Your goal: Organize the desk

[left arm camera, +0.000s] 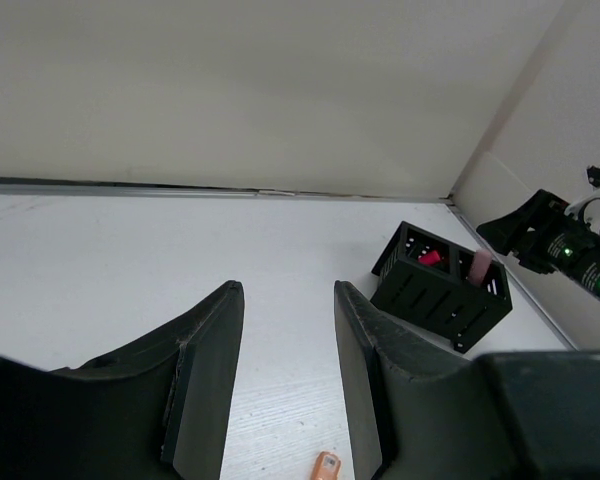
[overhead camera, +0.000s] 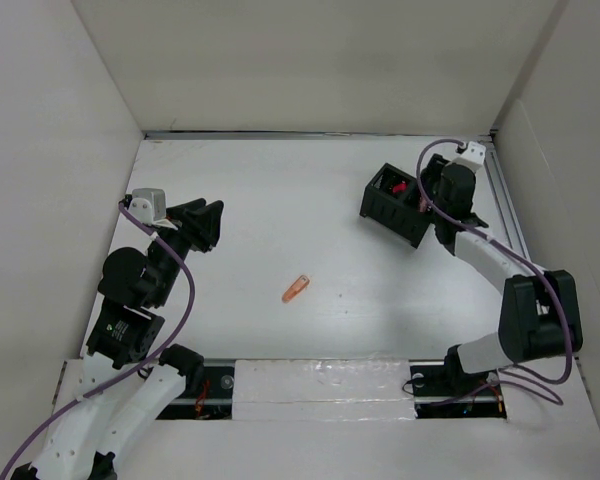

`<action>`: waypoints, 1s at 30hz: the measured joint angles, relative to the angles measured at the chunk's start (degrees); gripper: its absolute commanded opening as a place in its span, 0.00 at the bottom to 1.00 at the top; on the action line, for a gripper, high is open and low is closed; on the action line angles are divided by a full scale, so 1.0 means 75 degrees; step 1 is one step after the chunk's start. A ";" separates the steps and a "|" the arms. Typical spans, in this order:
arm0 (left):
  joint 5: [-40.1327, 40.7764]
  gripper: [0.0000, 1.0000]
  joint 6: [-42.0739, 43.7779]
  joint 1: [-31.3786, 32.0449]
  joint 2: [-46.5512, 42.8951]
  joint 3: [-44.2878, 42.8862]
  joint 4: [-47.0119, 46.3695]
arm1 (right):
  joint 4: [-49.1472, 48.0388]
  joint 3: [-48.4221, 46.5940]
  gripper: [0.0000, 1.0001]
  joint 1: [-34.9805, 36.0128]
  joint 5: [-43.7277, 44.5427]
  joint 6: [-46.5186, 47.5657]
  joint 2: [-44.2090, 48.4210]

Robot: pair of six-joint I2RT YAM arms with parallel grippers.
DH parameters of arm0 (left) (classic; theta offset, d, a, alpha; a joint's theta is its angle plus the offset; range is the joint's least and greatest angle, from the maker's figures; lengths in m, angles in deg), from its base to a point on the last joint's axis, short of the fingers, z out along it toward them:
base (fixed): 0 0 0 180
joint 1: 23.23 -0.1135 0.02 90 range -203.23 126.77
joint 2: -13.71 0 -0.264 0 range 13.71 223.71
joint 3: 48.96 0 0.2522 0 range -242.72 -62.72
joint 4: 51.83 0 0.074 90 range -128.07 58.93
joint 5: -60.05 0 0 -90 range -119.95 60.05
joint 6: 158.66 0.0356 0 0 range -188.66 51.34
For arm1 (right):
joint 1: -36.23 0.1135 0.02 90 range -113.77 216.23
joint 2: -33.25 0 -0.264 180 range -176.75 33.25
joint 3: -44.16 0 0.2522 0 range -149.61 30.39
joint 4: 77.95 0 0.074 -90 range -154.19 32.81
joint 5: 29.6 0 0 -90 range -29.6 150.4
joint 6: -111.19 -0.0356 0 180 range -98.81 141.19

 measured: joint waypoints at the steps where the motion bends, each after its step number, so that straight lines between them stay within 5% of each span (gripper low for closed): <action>1: -0.0006 0.37 -0.0003 0.0000 0.0000 0.0000 0.0000 | -0.0003 0.0111 0.69 0.0009 0.0029 -0.0020 0.0085; 5: -0.0026 0.37 -0.0003 0.0000 0.0000 0.0000 -0.0003 | 0.0079 0.0329 0.72 0.0175 0.0082 -0.0009 0.0586; 6: -0.0026 0.37 -0.0003 0.0000 0.0000 0.0000 0.0000 | 0.0079 0.0329 0.65 0.0274 0.0073 -0.0015 0.0740; 8: -0.0026 0.37 -0.0003 0.0000 0.0000 0.0000 0.0000 | 0.0082 0.0329 0.35 0.0597 0.0073 0.0000 0.1061; 9: -0.0023 0.37 -0.0003 0.0000 0.0000 0.0000 -0.0003 | 0.0079 0.0341 0.01 0.0842 0.0067 -0.0003 0.1218; 15: -0.0017 0.37 -0.0003 0.0000 0.0003 0.0000 0.0000 | 0.0265 0.0662 0.00 0.3054 -0.0332 -0.0044 0.1530; 19: -0.0020 0.37 -0.0003 0.0000 0.0041 0.0000 -0.0003 | 0.0877 0.0848 0.21 0.4482 -0.1224 -0.0035 0.0921; 23: -0.0020 0.37 -0.0003 0.0000 0.0119 0.0000 0.0000 | 0.1577 0.0848 0.63 0.5301 -0.2378 0.0073 -0.0079; 26: -0.0020 0.37 -0.0003 0.0000 0.0157 0.0000 0.0003 | 0.1842 0.0842 0.75 0.5598 -0.3054 0.0111 -0.0635; 30: -0.0017 0.37 0.0000 0.0000 0.0157 0.0000 0.0000 | 0.1865 0.0749 0.76 0.5863 -0.3628 0.0082 -0.1204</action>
